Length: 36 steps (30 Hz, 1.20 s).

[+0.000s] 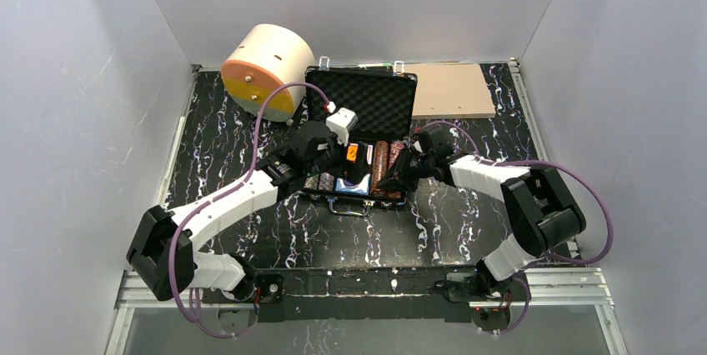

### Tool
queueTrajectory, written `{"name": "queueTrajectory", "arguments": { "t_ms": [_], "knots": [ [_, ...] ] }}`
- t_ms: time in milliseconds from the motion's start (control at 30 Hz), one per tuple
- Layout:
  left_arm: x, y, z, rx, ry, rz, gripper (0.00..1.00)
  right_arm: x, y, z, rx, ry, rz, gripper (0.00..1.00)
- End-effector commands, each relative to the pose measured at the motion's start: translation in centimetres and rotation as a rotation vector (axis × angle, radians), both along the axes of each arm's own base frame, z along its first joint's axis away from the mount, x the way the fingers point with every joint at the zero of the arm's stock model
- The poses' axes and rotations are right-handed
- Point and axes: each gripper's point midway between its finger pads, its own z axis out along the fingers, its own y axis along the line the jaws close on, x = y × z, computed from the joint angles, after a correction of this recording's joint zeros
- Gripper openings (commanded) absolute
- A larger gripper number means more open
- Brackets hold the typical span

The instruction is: Pack up texas hold em set

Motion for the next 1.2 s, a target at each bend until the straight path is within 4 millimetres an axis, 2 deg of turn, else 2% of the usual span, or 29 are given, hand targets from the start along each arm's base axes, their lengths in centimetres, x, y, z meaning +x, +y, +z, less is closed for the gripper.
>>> {"name": "queueTrajectory", "arguments": {
  "t_ms": [0, 67, 133, 167, 233, 300, 433, 633, 1000, 1167],
  "knots": [
    [-0.3, 0.6, 0.7, -0.017, -0.025, 0.004, 0.98, 2.5, 1.0, 4.7, 0.032, -0.158, 0.015, 0.39],
    [-0.2, 0.7, 0.7, -0.018, -0.023, 0.013, 0.98, 2.6, 1.3, 6.1, 0.063, -0.191, 0.017, 0.47],
    [-0.2, 0.7, 0.5, -0.015, -0.022, 0.016, 0.98, 2.2, 1.4, 6.7, 0.091, -0.2, 0.026, 0.47],
    [-0.2, 0.7, 0.5, -0.014, -0.022, 0.015, 0.98, 1.8, 1.5, 6.7, 0.104, -0.19, 0.033, 0.46],
    [-0.3, 0.6, 0.4, -0.012, -0.02, 0.006, 0.97, 1.4, 1.7, 6.8, 0.139, -0.188, 0.046, 0.35],
    [-0.3, 0.5, 0.3, -0.011, -0.016, -0.004, 0.95, 0.7, 1.8, 6.0, 0.14, -0.152, 0.054, 0.24],
    [-0.5, 0.2, 0.0, -0.01, -0.005, -0.02, 0.94, -0.4, 2.0, 4.3, 0.13, -0.075, 0.076, 0.19],
    [-0.7, 0.2, -0.6, -0.001, 0.017, -0.023, 0.92, -1.0, 2.3, 2.6, 0.12, -0.021, 0.08, 0.18],
    [-0.6, 0.2, -0.9, 0.026, 0.006, -0.042, 0.92, -1.6, 0.1, -4.3, -0.095, 0.129, 0.03, 0.19],
    [-0.4, 0.5, -0.9, 0.039, -0.002, -0.032, 0.92, -1.1, -0.6, -4.4, -0.15, 0.123, -0.009, 0.19]
  ]
}}
